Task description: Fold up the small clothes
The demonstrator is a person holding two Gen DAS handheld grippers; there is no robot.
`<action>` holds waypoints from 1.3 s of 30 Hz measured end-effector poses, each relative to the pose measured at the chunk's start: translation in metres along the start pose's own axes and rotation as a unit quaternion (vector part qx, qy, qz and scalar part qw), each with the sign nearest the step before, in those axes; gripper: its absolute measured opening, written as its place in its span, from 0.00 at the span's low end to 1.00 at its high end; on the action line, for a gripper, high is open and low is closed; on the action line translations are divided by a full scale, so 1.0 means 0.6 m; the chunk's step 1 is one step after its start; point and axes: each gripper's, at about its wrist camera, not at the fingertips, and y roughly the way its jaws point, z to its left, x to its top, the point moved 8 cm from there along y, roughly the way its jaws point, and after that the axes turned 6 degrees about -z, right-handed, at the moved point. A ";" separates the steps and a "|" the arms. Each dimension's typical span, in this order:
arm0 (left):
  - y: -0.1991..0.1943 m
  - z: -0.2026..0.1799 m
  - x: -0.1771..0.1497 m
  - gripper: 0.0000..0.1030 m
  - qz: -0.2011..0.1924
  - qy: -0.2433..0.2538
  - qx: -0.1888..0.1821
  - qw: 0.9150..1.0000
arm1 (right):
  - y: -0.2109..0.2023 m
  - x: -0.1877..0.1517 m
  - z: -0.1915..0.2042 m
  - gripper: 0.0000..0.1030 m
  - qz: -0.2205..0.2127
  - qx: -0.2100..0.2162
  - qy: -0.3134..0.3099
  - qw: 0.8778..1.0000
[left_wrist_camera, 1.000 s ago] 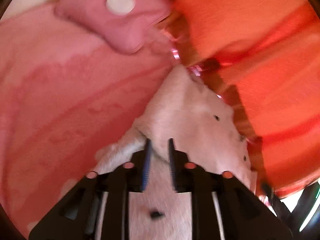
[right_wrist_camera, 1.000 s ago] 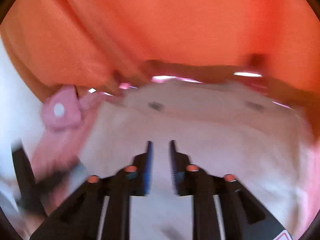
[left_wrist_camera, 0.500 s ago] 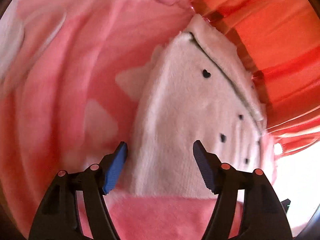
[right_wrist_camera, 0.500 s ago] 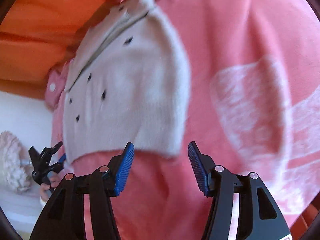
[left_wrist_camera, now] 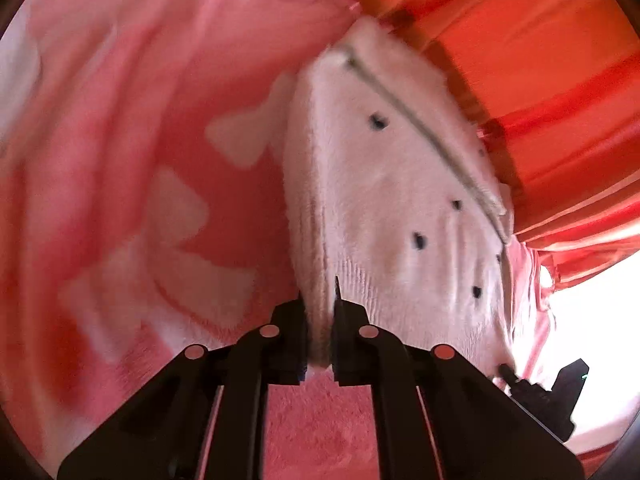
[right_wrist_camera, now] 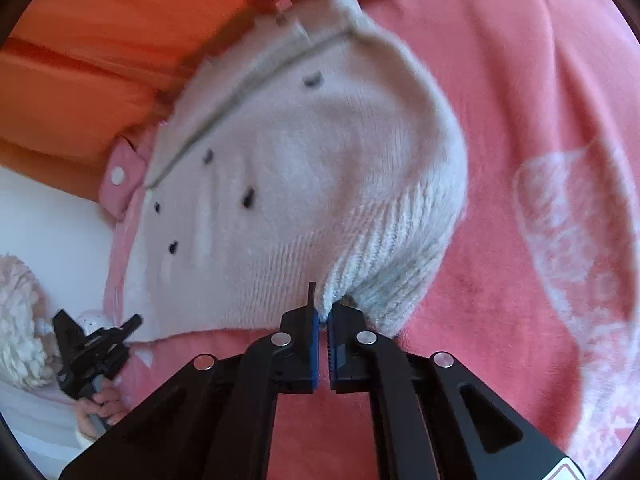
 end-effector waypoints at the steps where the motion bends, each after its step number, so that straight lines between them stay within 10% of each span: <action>1: -0.023 -0.010 0.002 0.06 -0.009 0.005 -0.010 1.000 | -0.024 0.000 0.004 0.03 -0.015 0.010 -0.001 1.000; 8: -0.109 -0.017 -0.038 0.06 -0.016 0.040 -0.037 0.998 | -0.147 -0.051 -0.036 0.02 -0.063 0.006 -0.007 0.998; 14: -0.115 0.015 -0.111 0.06 0.011 0.041 -0.028 0.999 | -0.149 -0.109 -0.064 0.02 -0.015 -0.005 -0.018 1.000; 17: -0.102 0.023 -0.117 0.07 0.007 0.043 -0.014 0.999 | -0.138 -0.094 -0.092 0.13 -0.017 -0.042 0.001 0.999; 20: -0.092 0.019 -0.112 0.11 0.009 0.041 -0.006 0.999 | -0.140 -0.056 -0.122 0.49 -0.040 -0.042 0.057 0.997; 26: -0.063 0.025 -0.088 0.59 -0.002 0.017 0.012 1.000 | -0.051 -0.037 -0.118 0.56 0.035 -0.014 0.096 0.995; 30: -0.019 0.039 -0.084 0.61 0.020 -0.005 0.022 1.000 | -0.010 -0.038 -0.082 0.51 0.062 0.007 0.098 0.993; 32: -0.002 0.048 -0.083 0.49 0.031 -0.019 0.031 0.999 | -0.007 -0.035 -0.063 0.13 0.058 0.016 0.085 0.995; 33: 0.000 0.047 -0.082 0.38 0.035 -0.020 0.028 0.999 | -0.012 -0.031 -0.055 0.09 0.052 0.030 0.082 0.995; 34: -0.001 0.042 -0.083 0.05 0.043 -0.021 0.006 0.999 | -0.026 -0.028 -0.047 0.08 0.034 0.039 0.079 0.996; 39: -0.077 0.043 -0.079 0.03 0.019 -0.006 -0.022 1.000 | -0.148 -0.047 -0.052 0.06 -0.042 0.021 0.032 0.998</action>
